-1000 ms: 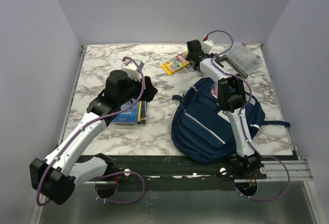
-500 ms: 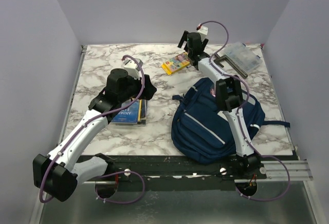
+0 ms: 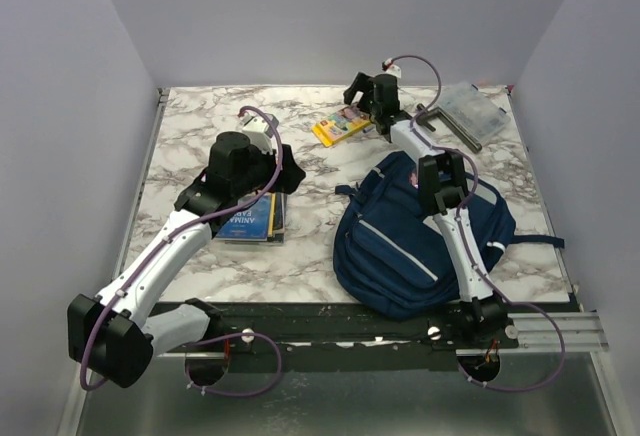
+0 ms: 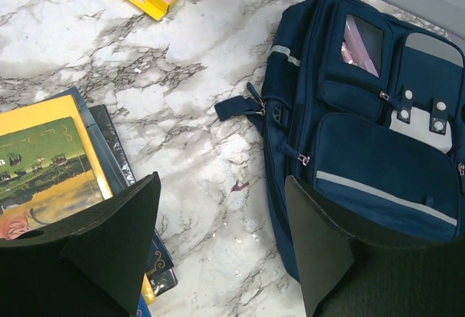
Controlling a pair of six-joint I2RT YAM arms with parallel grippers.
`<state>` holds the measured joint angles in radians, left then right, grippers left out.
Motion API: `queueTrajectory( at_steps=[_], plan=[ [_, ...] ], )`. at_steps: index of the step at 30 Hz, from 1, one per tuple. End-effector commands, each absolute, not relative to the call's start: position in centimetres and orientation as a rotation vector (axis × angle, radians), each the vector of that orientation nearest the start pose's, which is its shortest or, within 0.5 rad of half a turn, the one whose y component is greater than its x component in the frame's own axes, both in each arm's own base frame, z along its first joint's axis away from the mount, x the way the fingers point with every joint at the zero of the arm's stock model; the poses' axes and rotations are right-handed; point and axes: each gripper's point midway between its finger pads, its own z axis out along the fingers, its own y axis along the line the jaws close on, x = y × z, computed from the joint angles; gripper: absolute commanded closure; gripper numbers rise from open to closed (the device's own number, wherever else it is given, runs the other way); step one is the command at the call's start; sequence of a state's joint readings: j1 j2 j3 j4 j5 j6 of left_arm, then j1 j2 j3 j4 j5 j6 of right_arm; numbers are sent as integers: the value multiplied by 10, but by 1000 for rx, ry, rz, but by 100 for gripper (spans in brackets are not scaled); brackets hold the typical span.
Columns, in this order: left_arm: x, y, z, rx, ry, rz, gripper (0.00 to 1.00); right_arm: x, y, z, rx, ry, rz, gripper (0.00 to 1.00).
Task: Pack the student bag
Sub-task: Pick up the stationery from the center of the board.
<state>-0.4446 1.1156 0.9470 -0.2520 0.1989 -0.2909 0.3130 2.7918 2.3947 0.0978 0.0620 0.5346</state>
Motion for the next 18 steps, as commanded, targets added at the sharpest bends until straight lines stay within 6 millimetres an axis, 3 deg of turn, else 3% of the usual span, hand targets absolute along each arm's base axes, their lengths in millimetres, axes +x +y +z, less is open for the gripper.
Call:
queueTrajectory(
  at_steps=[1,5,7,12,13,15,17,18],
  plan=[
    [307,-199,233,288,2020,-699,29,679,274,48,142,1973,720,7],
    [307,-199,233,283,2021,-710,29,627,282,33,83,2138,804,14],
    [306,-199,234,284,2018,-714,29,595,282,35,60,2206,816,17],
    [307,-197,235,279,2014,-706,29,500,280,54,-101,2339,868,20],
    [307,-196,234,278,2016,-705,29,487,282,66,-149,2324,892,20],
    [308,-196,235,274,2014,-710,29,472,282,81,-177,2303,908,20],
    [308,-197,234,269,2019,-720,29,477,277,92,-165,2268,867,17],
    [308,-197,233,266,2023,-726,29,489,270,96,-131,2231,800,15]
  ],
)
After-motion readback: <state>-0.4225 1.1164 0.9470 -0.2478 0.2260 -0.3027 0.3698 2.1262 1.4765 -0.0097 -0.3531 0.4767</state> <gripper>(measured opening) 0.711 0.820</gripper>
